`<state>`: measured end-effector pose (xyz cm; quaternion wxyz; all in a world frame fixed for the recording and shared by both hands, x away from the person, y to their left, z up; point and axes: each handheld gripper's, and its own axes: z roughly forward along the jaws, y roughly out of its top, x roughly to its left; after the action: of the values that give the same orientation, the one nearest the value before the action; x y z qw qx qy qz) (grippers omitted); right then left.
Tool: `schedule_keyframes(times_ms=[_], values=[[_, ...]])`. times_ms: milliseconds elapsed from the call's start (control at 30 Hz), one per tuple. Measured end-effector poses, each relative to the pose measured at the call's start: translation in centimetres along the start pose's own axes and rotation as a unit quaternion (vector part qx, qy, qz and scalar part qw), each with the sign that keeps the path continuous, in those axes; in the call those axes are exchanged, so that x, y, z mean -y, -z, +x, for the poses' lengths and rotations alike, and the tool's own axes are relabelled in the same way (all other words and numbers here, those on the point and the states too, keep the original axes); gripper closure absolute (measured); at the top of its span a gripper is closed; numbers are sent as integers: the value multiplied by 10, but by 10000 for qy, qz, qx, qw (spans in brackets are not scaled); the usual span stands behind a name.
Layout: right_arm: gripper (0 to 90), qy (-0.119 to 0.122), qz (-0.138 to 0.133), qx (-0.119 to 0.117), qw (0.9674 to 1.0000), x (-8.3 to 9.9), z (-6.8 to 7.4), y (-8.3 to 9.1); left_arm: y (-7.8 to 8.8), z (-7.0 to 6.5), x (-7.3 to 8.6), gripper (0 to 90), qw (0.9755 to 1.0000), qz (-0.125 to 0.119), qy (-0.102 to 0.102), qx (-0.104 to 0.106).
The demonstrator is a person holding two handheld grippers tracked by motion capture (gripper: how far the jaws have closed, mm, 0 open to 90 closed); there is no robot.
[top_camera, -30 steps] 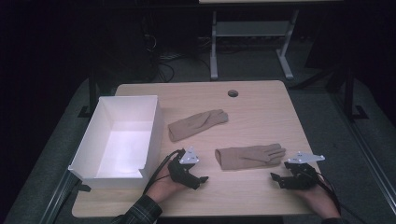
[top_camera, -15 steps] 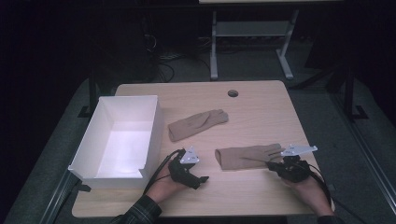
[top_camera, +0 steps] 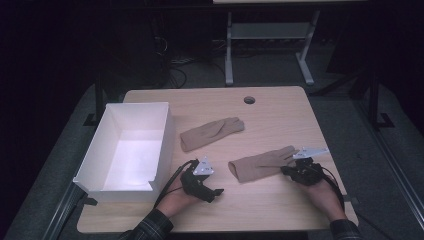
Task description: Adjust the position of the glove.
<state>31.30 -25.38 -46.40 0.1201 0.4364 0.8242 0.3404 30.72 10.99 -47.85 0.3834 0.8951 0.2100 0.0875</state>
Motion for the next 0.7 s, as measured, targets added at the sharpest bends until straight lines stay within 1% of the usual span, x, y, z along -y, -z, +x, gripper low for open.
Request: schedule_keyframes(times_ms=[67, 100, 200, 233, 333, 400, 467, 533, 600, 633, 700], values=[[900, 27, -13, 41, 10000, -4, -3, -3, 0, 0, 0, 122, 10000, 8, -9, -5], [900, -21, -12, 47, 10000, -5, -4, -5, 0, 0, 0, 122, 10000, 13, -15, -6], [900, -28, -49, 89, 9999, -11, -9, -10, 0, 0, 0, 122, 10000, 4, -5, -7], [900, -94, -69, 81, 9999, -12, -10, -12, 0, 0, 0, 122, 10000, -18, 23, -6], [900, -84, -98, 140, 9998, -18, -16, -17, 0, 0, 0, 122, 10000, 6, 0, 2], [900, -137, -123, 169, 9997, -21, -20, -20, 0, 1, 0, 122, 10000, 2, -20, -5], [900, -138, -129, 166, 9997, -24, -24, -22, 0, 1, 0, 122, 10000, 0, -29, -8], [900, -171, -78, 191, 9996, -25, -26, -25, 0, 1, 0, 122, 10000, 2, -33, -8], [900, -143, -92, 199, 9997, -25, -26, -24, 0, 0, 0, 122, 10000, 1, 9, 5], [900, -111, -125, 221, 9996, -26, -25, -22, 0, 0, 0, 123, 10000, 4, 5, 1], [900, -72, -213, 185, 9996, -27, -22, -16, 0, 0, 0, 123, 10000, 7, 1, -9]])
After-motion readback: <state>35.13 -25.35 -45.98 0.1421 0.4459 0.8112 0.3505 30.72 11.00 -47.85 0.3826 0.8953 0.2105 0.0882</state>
